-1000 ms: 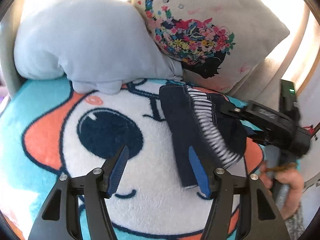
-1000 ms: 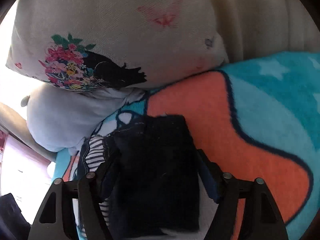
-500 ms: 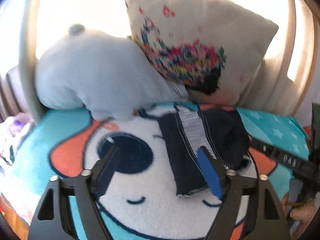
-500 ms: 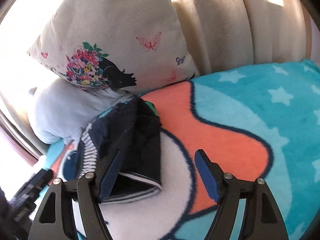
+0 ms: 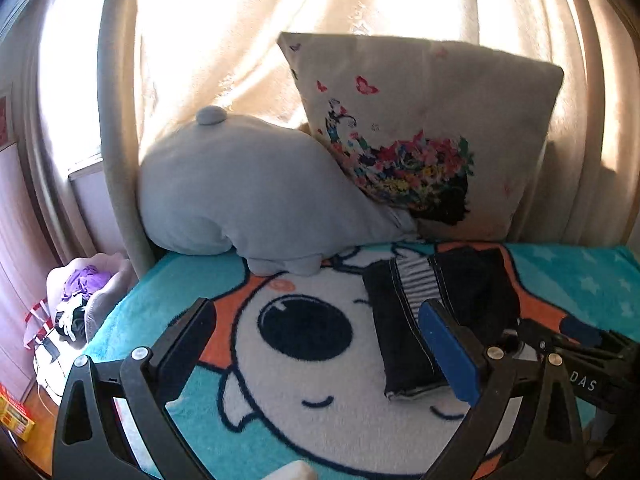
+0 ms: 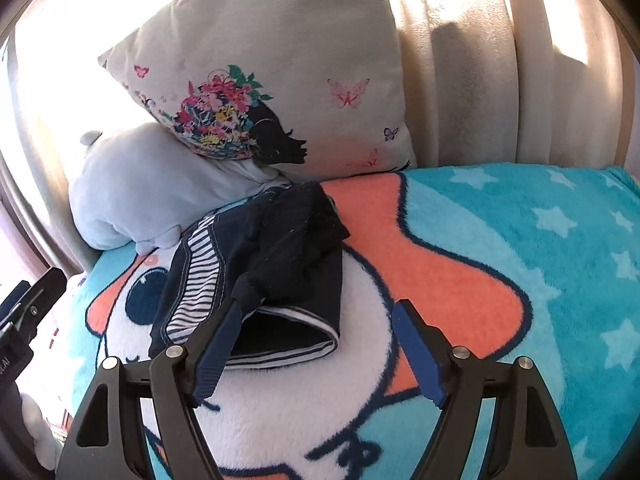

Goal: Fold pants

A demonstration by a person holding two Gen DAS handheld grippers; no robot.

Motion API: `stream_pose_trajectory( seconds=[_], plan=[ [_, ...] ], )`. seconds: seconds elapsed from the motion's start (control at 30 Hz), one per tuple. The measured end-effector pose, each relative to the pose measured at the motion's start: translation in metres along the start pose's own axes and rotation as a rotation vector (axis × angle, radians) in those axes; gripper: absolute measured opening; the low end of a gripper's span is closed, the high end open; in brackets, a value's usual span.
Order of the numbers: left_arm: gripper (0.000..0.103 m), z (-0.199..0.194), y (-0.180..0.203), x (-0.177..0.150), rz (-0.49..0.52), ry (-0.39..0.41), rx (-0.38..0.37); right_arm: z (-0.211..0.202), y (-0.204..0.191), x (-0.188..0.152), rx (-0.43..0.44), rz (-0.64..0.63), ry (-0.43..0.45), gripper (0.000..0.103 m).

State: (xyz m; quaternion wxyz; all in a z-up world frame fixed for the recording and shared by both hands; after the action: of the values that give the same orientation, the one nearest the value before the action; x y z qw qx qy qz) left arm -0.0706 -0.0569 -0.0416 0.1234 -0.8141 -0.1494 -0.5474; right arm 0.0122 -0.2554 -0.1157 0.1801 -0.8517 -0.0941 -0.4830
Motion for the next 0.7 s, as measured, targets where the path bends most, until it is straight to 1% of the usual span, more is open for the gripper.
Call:
stream_pose_trajectory(
  seconds=[0.2, 0.37, 0.7],
  plan=[
    [0.101, 0.006, 0.005, -0.013, -0.031, -0.075, -0.072, -0.001, 0.001, -0.005, -0.023, -0.017, -0.013, 0.082],
    [0.101, 0.011, 0.007, -0.021, -0.046, -0.109, -0.091, -0.001, -0.001, -0.007, -0.038, -0.046, -0.017, 0.083],
    [0.101, 0.021, 0.011, -0.033, -0.051, -0.164, -0.127, 0.007, -0.008, -0.015, -0.058, -0.087, -0.054, 0.083]
  ],
)
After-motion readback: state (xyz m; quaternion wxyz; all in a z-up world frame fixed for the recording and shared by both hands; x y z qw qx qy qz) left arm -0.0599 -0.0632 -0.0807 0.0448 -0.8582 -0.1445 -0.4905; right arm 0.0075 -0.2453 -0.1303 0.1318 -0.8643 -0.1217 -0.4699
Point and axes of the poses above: each gripper's, at about its wrist camera, not at the fingertips, and z roughly the way its jaws point, y to its right, x to its top, the point moved 8 cm from there along z, roughly the way its jaws point, and after that the axes turned 9 degrees about y, right-handed, at the moved point
